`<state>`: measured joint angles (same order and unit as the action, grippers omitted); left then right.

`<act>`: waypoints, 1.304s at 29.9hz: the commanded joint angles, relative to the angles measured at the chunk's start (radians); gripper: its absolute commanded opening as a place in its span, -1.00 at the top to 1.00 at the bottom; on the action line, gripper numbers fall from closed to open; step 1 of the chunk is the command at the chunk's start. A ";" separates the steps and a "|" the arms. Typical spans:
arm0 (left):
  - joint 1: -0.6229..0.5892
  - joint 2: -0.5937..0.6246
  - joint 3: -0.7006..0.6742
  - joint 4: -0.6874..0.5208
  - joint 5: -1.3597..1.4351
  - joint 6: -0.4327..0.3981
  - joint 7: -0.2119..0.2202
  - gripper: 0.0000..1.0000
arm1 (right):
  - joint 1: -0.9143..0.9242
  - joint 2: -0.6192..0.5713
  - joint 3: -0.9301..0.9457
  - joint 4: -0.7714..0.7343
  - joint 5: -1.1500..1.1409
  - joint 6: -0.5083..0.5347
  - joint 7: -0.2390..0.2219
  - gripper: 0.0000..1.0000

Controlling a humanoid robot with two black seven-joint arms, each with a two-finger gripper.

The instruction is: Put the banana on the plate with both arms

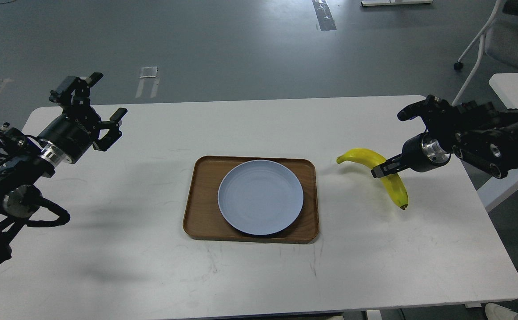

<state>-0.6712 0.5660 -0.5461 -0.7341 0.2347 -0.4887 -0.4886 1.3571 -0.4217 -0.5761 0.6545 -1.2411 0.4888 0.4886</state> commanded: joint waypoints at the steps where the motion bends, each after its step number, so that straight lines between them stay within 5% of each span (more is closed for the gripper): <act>1: -0.001 0.002 0.000 -0.004 0.000 0.000 0.000 -0.97 | 0.109 0.018 0.004 0.048 0.008 0.000 0.000 0.90; 13: -0.004 0.018 -0.002 -0.016 -0.002 0.000 0.000 -0.97 | 0.106 0.331 -0.004 0.013 0.135 0.000 0.000 0.87; 25: -0.004 0.026 0.000 -0.016 -0.005 0.000 0.000 -0.97 | 0.014 0.422 -0.010 -0.050 0.175 0.000 0.000 0.75; 28: -0.004 0.031 0.000 -0.016 -0.005 0.000 0.000 -0.97 | 0.007 0.422 -0.010 -0.052 0.173 0.000 0.000 0.62; 39: -0.004 0.034 -0.002 -0.016 -0.005 0.000 0.000 -0.97 | 0.004 0.422 0.001 -0.065 0.175 0.000 0.000 -0.49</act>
<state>-0.6750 0.5983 -0.5460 -0.7501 0.2300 -0.4887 -0.4887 1.3607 0.0000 -0.5818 0.5923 -1.0662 0.4887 0.4886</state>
